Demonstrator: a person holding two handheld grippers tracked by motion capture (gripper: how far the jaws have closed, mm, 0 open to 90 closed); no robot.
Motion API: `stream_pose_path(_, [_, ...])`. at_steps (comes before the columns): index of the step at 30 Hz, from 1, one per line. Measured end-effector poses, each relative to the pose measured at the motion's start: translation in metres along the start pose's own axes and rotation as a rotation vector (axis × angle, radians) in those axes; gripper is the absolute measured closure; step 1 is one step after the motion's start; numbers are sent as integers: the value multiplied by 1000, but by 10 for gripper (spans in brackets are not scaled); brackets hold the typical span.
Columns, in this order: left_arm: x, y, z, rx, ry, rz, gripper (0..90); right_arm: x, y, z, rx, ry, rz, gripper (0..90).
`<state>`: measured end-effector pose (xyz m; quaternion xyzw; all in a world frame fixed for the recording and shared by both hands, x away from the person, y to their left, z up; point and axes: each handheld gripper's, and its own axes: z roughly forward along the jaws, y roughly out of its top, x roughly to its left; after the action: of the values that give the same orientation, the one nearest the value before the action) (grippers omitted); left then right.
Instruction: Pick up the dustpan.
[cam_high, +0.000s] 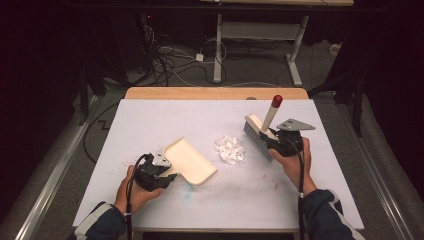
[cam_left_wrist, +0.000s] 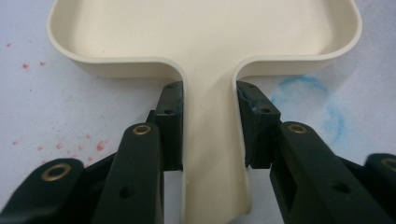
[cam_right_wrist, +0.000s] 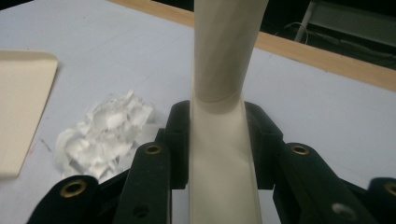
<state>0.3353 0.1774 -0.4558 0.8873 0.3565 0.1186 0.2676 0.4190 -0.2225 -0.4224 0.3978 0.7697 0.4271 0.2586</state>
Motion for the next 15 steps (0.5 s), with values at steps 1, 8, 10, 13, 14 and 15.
stream_pose_path(1, [0,0,0,0,-1,0,640,2,2,4,-9,-4,2,678])
stream_pose_path(8, [-3,1,3,6,-36,19,640,7,11,31,-44,-64,-17,678])
stream_pose_path(10, [-5,2,4,9,-44,28,640,6,9,38,-38,-72,-15,678])
stream_pose_path(13, [-7,4,5,12,-60,42,640,7,8,42,-20,-60,-8,678])
stream_pose_path(14, [-8,6,5,13,-62,45,640,9,8,43,-23,-52,-17,678])
stream_pose_path(15, [-8,7,6,13,-66,48,640,11,8,43,-21,-47,-21,678])
